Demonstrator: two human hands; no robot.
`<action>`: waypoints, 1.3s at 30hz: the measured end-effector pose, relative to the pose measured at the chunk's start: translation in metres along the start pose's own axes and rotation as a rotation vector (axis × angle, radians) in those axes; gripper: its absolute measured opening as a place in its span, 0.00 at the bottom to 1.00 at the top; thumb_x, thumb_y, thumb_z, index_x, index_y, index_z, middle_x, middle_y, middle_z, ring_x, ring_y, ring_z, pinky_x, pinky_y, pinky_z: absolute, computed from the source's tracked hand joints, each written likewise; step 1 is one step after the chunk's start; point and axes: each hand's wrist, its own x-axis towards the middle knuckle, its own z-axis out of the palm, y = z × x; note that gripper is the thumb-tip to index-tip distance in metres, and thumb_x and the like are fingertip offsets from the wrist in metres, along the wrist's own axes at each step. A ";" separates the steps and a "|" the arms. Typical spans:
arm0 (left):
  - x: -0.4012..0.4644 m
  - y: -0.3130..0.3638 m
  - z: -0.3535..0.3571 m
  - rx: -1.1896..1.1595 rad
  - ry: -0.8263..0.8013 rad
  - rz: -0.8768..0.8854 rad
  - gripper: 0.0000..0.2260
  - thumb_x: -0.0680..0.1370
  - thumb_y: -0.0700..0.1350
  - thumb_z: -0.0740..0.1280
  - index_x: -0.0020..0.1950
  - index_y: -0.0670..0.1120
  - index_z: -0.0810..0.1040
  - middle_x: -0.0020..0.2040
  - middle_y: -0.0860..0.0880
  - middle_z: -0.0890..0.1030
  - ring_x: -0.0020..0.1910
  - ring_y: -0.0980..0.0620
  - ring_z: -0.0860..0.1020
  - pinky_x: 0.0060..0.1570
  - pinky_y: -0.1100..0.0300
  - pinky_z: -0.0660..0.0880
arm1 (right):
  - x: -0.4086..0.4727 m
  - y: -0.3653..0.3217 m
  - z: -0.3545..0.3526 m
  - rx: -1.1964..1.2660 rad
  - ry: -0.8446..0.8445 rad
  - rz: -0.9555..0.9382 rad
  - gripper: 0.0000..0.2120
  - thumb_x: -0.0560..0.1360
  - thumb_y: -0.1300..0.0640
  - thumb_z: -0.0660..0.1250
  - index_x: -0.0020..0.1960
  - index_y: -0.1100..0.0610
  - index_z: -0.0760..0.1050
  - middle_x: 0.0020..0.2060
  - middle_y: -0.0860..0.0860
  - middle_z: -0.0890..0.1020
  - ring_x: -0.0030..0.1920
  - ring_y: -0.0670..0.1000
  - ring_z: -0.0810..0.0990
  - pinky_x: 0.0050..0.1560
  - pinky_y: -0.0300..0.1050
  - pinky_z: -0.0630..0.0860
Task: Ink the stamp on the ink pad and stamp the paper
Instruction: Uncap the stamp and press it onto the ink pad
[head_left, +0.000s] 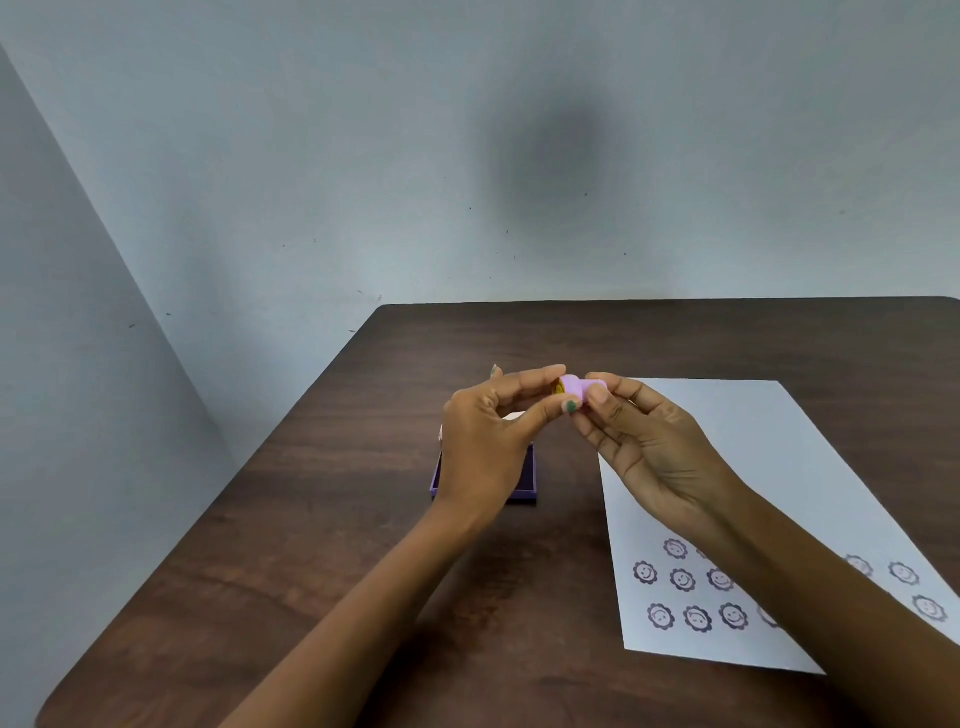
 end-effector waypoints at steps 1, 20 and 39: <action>0.000 -0.001 0.000 -0.011 0.002 -0.008 0.15 0.67 0.50 0.73 0.53 0.54 0.81 0.46 0.58 0.83 0.47 0.60 0.83 0.50 0.64 0.78 | 0.000 -0.001 0.000 -0.017 -0.003 -0.015 0.14 0.64 0.63 0.68 0.50 0.62 0.78 0.45 0.56 0.85 0.47 0.53 0.84 0.44 0.40 0.81; -0.011 -0.022 0.012 0.817 -0.449 0.231 0.15 0.76 0.57 0.66 0.59 0.54 0.80 0.58 0.56 0.81 0.60 0.56 0.71 0.69 0.58 0.42 | 0.005 -0.016 -0.010 -0.152 0.321 -0.125 0.08 0.71 0.65 0.67 0.49 0.59 0.77 0.47 0.56 0.83 0.45 0.51 0.83 0.46 0.41 0.81; 0.034 -0.032 -0.086 0.488 -0.367 -0.199 0.18 0.71 0.52 0.73 0.60 0.55 0.78 0.58 0.56 0.78 0.54 0.59 0.76 0.46 0.73 0.70 | 0.004 -0.012 -0.008 -0.304 0.315 -0.133 0.15 0.70 0.61 0.69 0.56 0.61 0.76 0.53 0.60 0.81 0.50 0.56 0.82 0.52 0.47 0.78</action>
